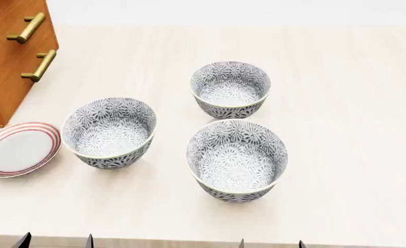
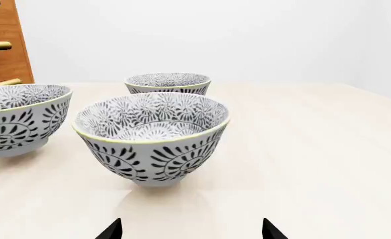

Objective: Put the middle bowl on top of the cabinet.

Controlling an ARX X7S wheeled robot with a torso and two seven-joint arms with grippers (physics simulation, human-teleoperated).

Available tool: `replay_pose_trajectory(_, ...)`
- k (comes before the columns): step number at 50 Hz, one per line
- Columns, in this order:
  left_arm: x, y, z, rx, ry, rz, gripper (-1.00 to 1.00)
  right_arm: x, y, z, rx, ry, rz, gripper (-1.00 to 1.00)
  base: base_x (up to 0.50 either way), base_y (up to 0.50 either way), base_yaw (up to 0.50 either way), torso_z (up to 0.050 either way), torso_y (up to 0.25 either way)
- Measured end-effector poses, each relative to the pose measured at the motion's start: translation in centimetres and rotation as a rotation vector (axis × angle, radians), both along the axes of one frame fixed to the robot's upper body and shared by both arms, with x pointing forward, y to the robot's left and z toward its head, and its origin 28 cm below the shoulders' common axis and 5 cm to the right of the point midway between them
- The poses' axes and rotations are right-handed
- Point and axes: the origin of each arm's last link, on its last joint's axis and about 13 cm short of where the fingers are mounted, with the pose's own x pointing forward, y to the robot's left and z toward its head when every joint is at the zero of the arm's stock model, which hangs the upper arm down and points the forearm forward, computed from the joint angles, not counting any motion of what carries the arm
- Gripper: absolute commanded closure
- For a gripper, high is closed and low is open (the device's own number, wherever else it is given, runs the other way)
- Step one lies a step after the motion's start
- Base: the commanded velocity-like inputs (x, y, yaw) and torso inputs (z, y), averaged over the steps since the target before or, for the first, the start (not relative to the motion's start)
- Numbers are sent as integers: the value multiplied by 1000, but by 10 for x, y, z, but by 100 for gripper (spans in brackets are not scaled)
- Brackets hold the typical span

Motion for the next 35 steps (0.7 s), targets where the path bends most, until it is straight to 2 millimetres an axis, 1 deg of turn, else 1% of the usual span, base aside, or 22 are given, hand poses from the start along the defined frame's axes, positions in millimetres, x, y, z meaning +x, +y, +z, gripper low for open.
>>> replay_pose_trajectory(9,1,3,1,15,-5,15,-100,1,3,3,-3,-5,-5,-100,0,0,0,0,0)
replay_pose_trajectory(16,4,7,6,27,-16,56,-100,0,5,9,4,-12,-5,-100,0,0,0,0,0)
replay_pose_trajectory(20,5,9,10,22,-22,71,-100,-2,4,16,6,-30,-14,-100,0,0,0,0,0)
replay_pose_trajectory(27,5,8,17,24,-37,75,-100,-11,-8,36,16,-113,-94,-100,0,0,0,0,0)
replay_pose_trajectory(31,4,7,19,26,-42,73,-100,-23,-20,50,25,-173,-169,-100,0,0,0,0,0)
replay_pose_trajectory(35,3,7,21,28,-47,70,-100,-39,-33,65,31,-239,-256,-100,0,0,0,0,0)
